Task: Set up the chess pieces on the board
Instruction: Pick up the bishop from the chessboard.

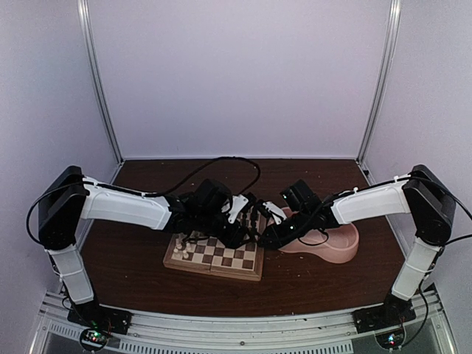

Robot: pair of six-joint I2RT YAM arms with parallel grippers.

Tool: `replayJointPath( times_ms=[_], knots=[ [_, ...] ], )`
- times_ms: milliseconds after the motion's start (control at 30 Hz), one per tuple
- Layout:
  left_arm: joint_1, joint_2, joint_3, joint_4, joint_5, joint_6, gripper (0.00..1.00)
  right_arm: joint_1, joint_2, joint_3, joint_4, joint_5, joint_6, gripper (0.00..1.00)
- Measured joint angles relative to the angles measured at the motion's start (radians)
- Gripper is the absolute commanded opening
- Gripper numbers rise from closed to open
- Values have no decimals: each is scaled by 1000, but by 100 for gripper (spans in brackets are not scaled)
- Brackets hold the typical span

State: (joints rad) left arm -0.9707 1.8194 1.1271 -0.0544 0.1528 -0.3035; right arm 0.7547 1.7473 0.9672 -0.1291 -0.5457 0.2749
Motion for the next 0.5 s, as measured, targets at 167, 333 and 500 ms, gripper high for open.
replayJointPath(
  times_ms=[167, 333, 500],
  knots=[
    [-4, 21, 35, 1, -28, 3, 54, 0, 0, 0, 6, 0, 2, 14],
    [-6, 21, 43, 0, -64, 3, 53, 0, 0, 0, 8, 0, 3, 14],
    [-6, 42, 56, 0, -89, 3, 52, 0, 0, 0, 14, -1, 10, 14]
  ],
)
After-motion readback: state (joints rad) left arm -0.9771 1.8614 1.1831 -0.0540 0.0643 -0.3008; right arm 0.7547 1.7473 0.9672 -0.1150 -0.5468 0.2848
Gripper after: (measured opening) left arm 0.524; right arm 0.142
